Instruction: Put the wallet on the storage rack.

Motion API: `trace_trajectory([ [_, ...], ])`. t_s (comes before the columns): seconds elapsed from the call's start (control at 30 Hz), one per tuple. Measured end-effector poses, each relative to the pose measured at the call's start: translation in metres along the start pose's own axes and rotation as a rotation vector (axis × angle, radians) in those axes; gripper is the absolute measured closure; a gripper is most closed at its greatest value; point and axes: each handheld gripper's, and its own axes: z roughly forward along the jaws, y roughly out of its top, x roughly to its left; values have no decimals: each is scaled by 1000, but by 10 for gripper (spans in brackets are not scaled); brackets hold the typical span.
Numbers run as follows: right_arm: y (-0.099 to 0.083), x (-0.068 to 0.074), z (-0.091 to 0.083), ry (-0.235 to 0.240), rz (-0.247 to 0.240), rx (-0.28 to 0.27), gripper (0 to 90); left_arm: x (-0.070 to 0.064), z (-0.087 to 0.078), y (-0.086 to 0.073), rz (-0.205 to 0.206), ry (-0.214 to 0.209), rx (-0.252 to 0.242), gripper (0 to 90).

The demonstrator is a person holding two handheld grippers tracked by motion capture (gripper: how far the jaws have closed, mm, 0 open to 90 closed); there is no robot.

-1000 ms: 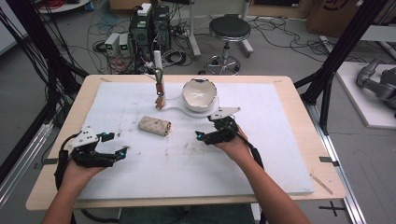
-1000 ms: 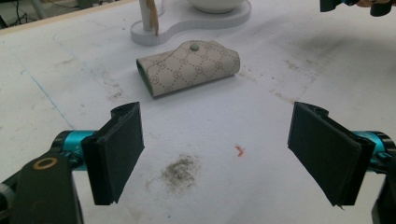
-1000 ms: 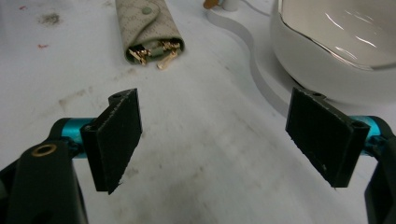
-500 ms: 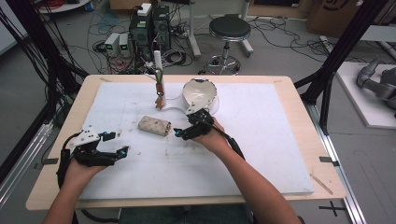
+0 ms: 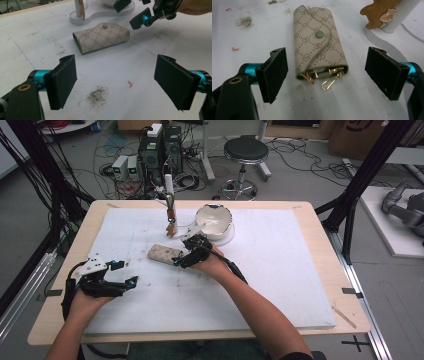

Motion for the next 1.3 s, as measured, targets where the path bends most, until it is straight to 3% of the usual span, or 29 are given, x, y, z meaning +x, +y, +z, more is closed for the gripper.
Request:
trace_trajectory([
  [0.33, 8, 1, 23, 20, -17, 36, 187, -1, 0, 0, 6, 3, -2, 183],
  [0.67, 0, -1, 42, 22, -13, 84, 180, -1, 1, 0, 6, 3, 4, 182],
  [0.9, 0, -2, 43, 26, -13, 84, 180, -1, 2, 0, 3, 1, 5, 182],
  [1.13, 0, -2, 41, 48, -59, 70, 307, -1, 2, 0, 7, 4, 10, 182],
  [1.3, 1, -1, 39, 48, -45, 80, 350, -1, 0, 0, 8, 6, 9, 182],
])
